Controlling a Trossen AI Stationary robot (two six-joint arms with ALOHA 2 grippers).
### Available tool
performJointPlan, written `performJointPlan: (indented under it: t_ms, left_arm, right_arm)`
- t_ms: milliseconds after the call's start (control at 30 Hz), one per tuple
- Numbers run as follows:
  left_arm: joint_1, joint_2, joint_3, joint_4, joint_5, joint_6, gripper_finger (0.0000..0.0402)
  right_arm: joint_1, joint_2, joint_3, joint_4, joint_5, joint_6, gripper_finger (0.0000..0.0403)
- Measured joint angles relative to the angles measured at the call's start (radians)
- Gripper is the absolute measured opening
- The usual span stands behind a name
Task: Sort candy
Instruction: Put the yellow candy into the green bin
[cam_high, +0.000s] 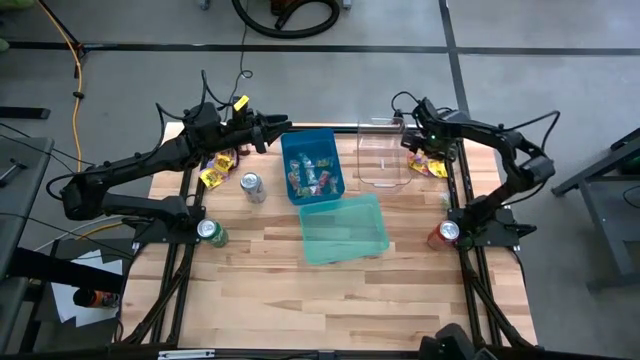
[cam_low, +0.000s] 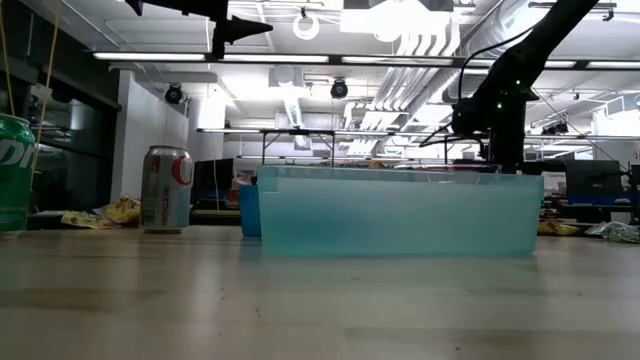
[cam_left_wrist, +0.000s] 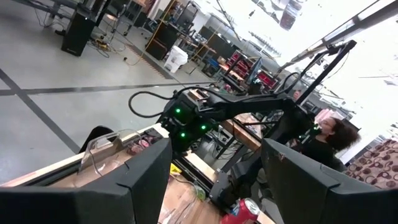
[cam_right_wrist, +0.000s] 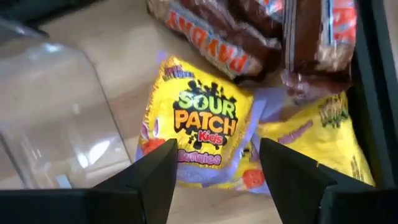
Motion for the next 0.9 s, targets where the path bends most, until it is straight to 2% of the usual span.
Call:
performJointPlan:
  t_ms: [167,400,467,700,900]
  left_arm:
    - [0.0,0.0,0.0,0.0,0.0,0.0,0.0237]
    - [0.0,0.0,0.0,0.0,0.0,-0.008,0.0237]
    - [0.0,0.0,0.0,0.0,0.0,-0.02,0.0237]
    - [0.0,0.0,0.0,0.0,0.0,-0.021,0.0237]
    - [0.0,0.0,0.0,0.0,0.0,-0.019,0.0237]
  right_arm:
    - [0.002,0.001,0.0,-0.008,-0.001,-0.013,0.017]
    - [0.009,0.002,0.0,-0.013,0.015,-0.019,0.0035]
    - [0.017,0.002,-0.01,-0.005,0.026,-0.03,0.0009]
    - [0.051,-0.019,-0.017,-0.027,0.066,-0.111,0.0002]
    - [0.078,-0.195,-0.015,-0.024,0.114,-0.143,0.0001]
